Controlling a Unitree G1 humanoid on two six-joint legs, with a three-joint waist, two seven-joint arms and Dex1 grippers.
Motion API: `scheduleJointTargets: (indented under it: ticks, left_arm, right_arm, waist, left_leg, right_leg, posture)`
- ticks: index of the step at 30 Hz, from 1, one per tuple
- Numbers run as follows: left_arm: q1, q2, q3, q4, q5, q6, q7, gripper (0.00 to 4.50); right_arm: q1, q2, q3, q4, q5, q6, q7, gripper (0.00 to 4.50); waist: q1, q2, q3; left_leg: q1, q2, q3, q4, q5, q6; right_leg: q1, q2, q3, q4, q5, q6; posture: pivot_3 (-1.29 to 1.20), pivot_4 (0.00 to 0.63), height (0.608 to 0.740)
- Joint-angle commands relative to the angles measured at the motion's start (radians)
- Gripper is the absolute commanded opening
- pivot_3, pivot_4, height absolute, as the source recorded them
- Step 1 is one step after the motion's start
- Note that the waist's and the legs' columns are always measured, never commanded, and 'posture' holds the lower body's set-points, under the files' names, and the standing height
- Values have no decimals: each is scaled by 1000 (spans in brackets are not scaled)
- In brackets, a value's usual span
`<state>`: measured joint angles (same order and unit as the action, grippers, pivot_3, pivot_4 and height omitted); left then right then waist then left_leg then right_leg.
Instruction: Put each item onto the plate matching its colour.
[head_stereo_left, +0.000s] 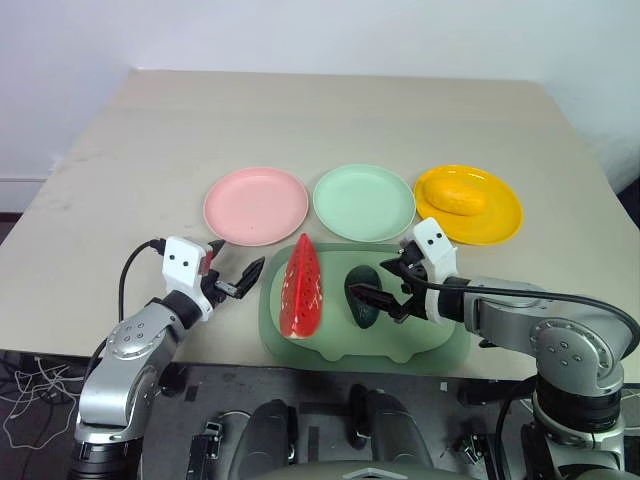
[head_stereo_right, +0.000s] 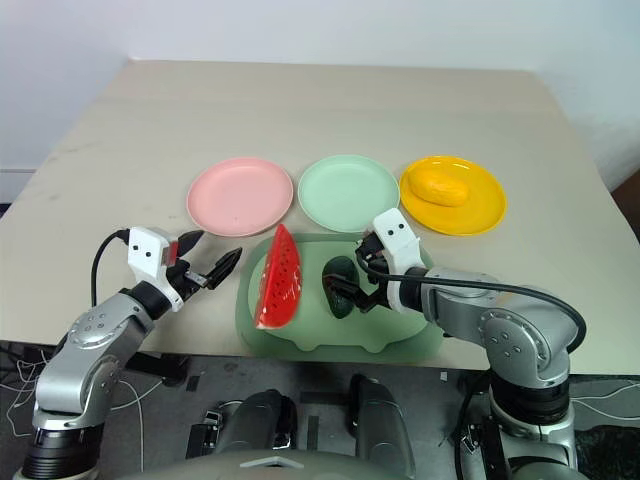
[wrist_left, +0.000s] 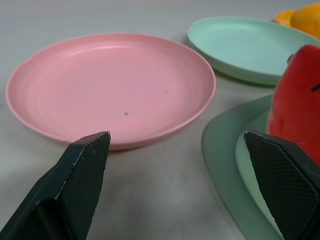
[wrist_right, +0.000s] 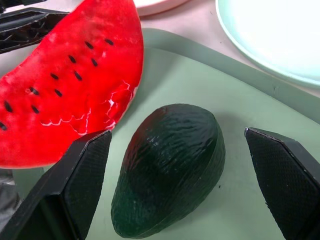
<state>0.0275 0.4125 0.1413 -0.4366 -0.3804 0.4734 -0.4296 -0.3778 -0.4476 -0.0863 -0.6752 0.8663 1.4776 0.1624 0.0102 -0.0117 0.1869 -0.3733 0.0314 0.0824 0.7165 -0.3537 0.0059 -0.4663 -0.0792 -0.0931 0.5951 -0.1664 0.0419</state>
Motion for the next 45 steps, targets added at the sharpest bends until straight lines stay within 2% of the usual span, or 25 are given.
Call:
scheduleJointTargets:
  ticks: [1,12,15,17,18,22,28,32,37,41,42,44,45]
  left_arm:
    - [4,6,17,-37,0,-8,8,4500]
    - [21,8,18,-46,0,-16,19,4500]
    - [28,9,17,-52,-6,-14,13,4500]
    - [37,12,19,-67,-24,-7,-2,4500]
    - [44,16,22,-76,-36,-2,-12,4500]
    - [72,45,43,-118,-89,20,-54,4500]
    - [112,111,88,-176,-174,72,-116,4500]
    - [135,148,100,-205,-222,104,-146,4500]
    - [138,164,89,-221,-244,122,-147,4500]
    - [131,159,92,-252,-268,145,-124,4500]
    - [130,158,94,-257,-276,150,-119,4500]
    - [132,145,110,-290,-337,190,-90,4500]
    - [136,144,118,-311,-368,209,-77,4500]
  right_arm:
    - [-13,2,45,-14,-30,-13,-5,4468]
    - [-23,-5,131,52,-136,-66,15,4468]
    - [-26,-8,139,59,-156,-75,22,3943]
    - [-29,-11,133,60,-162,-79,32,3287]
    - [-32,-12,128,60,-164,-79,37,3151]
    - [-54,-21,97,58,-157,-94,69,3152]
    - [-227,-81,24,178,-166,-192,173,3152]
    - [-372,-119,121,418,-302,-372,239,3152]
    - [-484,-85,310,774,-528,-676,344,3152]
    - [-548,-26,357,1026,-636,-861,394,3152]
    - [-557,-18,358,1059,-651,-888,406,3872]
    - [-573,-2,348,1136,-683,-948,414,4470]
    - [-574,1,343,1156,-698,-972,419,4470]
  waist:
    - [0,0,0]
    - [0,0,0]
    - [0,0,0]
    - [0,0,0]
    - [0,0,0]
    - [0,0,0]
    - [-2,1,1]
    - [-7,1,1]
    - [-12,1,1]
    - [-22,1,1]
    - [-22,1,1]
    - [-23,1,1]
    - [-24,1,1]
  left_leg:
    - [0,0,0,0,0,0]
    - [0,0,0,0,0,0]
    - [0,0,0,0,0,0]
    - [0,0,0,0,0,0]
    - [0,0,0,0,0,0]
    - [0,0,0,0,0,0]
    - [0,0,0,0,0,0]
    - [0,0,0,-1,0,0]
    - [0,-1,1,-1,0,0]
    - [-1,-1,1,-1,0,0]
    - [-1,-1,1,-1,0,0]
    - [-1,-1,0,-1,0,0]
    - [-1,0,1,-1,0,0]
  right_leg:
    - [0,0,0,0,0,0]
    - [0,0,0,0,0,0]
    - [0,0,0,0,0,0]
    - [0,0,0,0,0,0]
    - [0,0,0,0,0,0]
    - [0,0,0,0,-1,-1]
    - [-1,0,0,0,-2,-3]
    - [-1,0,0,0,-2,-3]
    - [-1,1,0,0,-2,-3]
    - [-1,0,0,0,0,0]
    - [-1,0,0,0,0,0]
    - [-1,0,0,0,0,0]
    - [-1,0,0,0,0,0]
  posture:
    - [0,150,740]
    - [0,150,740]
    - [0,150,740]
    - [0,150,740]
    - [0,150,740]
    - [0,150,740]
    - [0,150,740]
    - [0,150,740]
    - [0,150,740]
    - [0,150,740]
    - [0,150,740]
    - [0,150,740]
    - [0,150,740]
